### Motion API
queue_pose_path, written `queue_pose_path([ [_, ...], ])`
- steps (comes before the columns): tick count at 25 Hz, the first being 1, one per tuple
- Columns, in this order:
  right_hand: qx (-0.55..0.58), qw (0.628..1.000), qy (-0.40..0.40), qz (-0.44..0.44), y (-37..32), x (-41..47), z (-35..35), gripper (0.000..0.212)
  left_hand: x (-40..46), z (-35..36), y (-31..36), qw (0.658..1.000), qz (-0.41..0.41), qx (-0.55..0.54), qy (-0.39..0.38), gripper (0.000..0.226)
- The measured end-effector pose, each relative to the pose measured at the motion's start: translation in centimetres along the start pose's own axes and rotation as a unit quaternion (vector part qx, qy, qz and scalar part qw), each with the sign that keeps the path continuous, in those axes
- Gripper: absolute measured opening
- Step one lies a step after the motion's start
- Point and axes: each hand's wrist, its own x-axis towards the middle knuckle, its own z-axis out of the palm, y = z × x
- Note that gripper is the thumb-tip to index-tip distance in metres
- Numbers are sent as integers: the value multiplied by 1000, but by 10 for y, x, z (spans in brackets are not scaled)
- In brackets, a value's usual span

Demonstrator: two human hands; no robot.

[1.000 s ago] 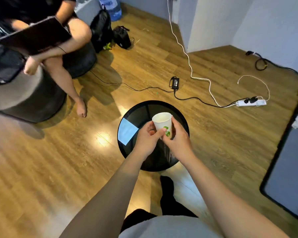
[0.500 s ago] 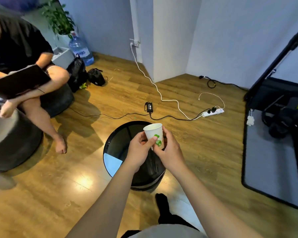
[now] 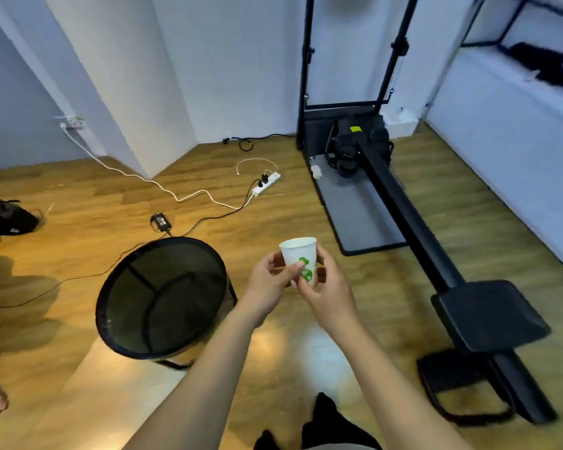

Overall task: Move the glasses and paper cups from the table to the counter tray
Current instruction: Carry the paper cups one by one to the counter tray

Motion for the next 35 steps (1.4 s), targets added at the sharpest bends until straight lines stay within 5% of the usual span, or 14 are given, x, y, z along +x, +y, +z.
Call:
queue_pose_path([
  [11, -13, 967, 235, 97, 116, -163, -293, 71, -91, 341, -42, 960, 23, 80, -268, 31],
  [20, -59, 925, 353, 129, 221, -269, -523, 70, -182, 612, -83, 926, -44, 36, -374, 27],
  [26, -79, 910, 380, 143, 277, -260, -621, 72, -156, 737, -96, 904, -69, 29, -422, 47],
  [35, -94, 904, 395, 134, 356, -144, -830, 73, -58, 975, -68, 901, -105, 10, -422, 35],
])
